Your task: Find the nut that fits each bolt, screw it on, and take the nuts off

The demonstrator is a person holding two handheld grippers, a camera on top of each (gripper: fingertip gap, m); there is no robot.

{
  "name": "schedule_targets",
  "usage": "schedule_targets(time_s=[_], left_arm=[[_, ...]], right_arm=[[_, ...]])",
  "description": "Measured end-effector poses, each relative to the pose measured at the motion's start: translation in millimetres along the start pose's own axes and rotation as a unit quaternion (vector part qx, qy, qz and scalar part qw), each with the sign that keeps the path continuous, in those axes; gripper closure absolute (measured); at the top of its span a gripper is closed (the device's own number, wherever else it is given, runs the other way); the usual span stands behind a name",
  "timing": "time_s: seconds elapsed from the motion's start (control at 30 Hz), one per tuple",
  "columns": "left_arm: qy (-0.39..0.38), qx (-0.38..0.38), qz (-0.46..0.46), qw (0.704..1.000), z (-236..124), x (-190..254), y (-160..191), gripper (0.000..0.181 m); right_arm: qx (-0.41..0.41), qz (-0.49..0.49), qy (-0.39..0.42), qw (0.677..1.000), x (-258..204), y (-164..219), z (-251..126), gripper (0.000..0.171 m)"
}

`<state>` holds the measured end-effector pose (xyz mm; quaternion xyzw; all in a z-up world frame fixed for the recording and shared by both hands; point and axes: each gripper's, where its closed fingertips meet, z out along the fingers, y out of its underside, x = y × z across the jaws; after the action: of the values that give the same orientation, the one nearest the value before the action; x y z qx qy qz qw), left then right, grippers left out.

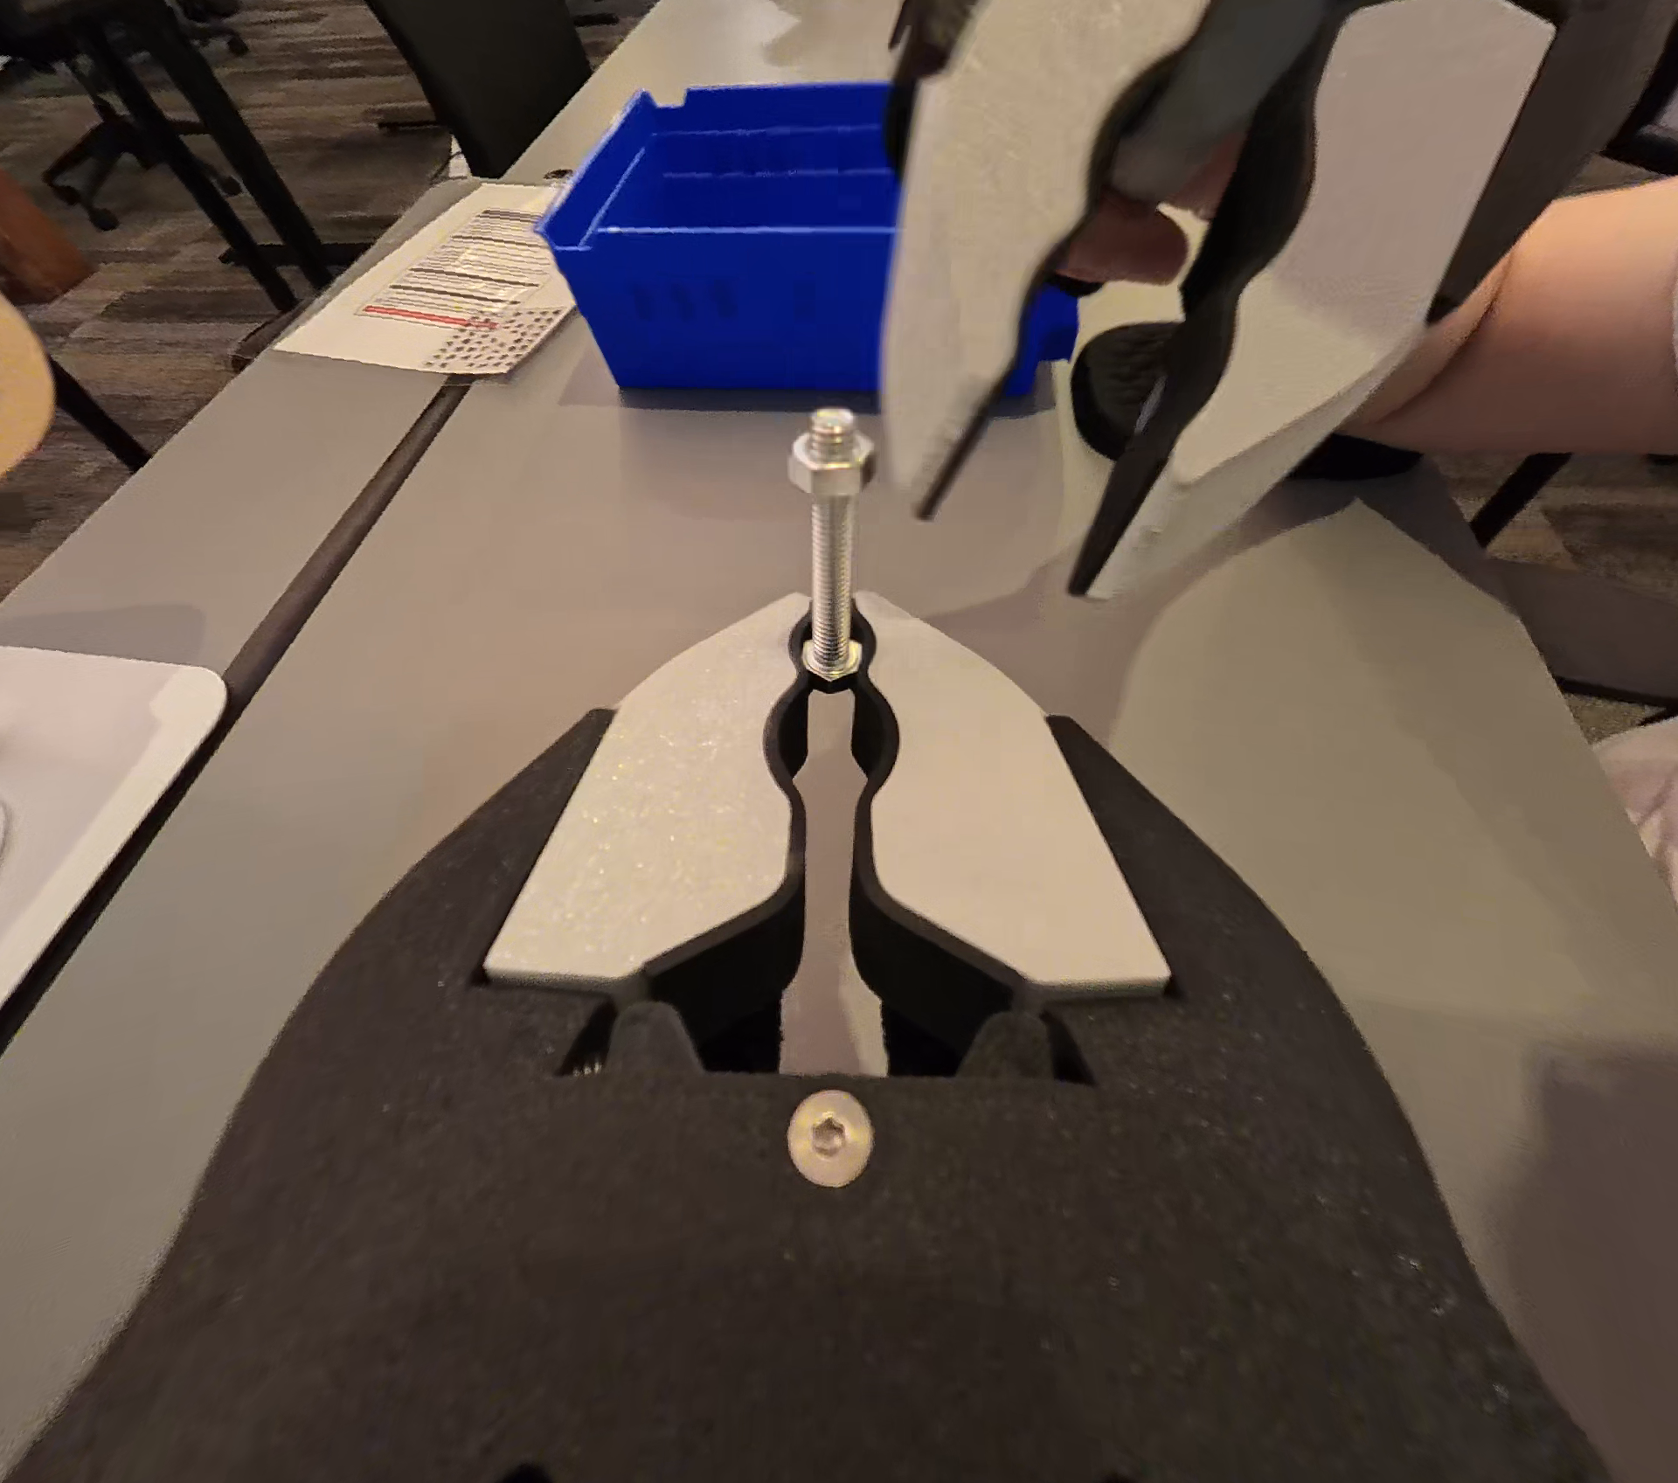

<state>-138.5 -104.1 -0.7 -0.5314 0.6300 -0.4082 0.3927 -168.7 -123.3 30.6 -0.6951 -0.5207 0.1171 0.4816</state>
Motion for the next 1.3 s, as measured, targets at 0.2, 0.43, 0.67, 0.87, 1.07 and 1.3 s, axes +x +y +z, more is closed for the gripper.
schedule_targets(time_s=[0.2,0.43,0.67,0.87,1.07,1.3], left_arm=[[0.018,-0.008,0.010,1.000,4.4,8.1,2.8,0.178],[-0.004,-0.008,0.010,1.000,1.5,0.6,1.8,0.178],[0.015,-0.011,0.010,1.000,5.0,7.2,3.7,0.178],[-0.005,-0.009,0.005,1.000,1.1,-0.7,2.5,0.178],[0.020,-0.012,0.007,1.000,5.7,9.4,3.8,0.178],[0.005,-0.008,-0.011,1.000,3.2,0.2,4.4,0.178]], right_arm=[[0.023,0.000,0.060,0.998,17.6,-5.5,0.9,0.137],[0.011,0.015,0.000,1.000,3.1,-0.5,1.8,0.148],[0.050,0.031,0.029,0.998,14.4,-9.8,0.9,0.133],[-0.007,0.021,-0.014,1.000,-0.9,4.4,2.3,0.151],[0.028,0.022,0.036,0.999,12.9,-4.9,4.7,0.135],[-0.032,0.031,-0.019,0.999,-1.2,12.4,3.4,0.152]])
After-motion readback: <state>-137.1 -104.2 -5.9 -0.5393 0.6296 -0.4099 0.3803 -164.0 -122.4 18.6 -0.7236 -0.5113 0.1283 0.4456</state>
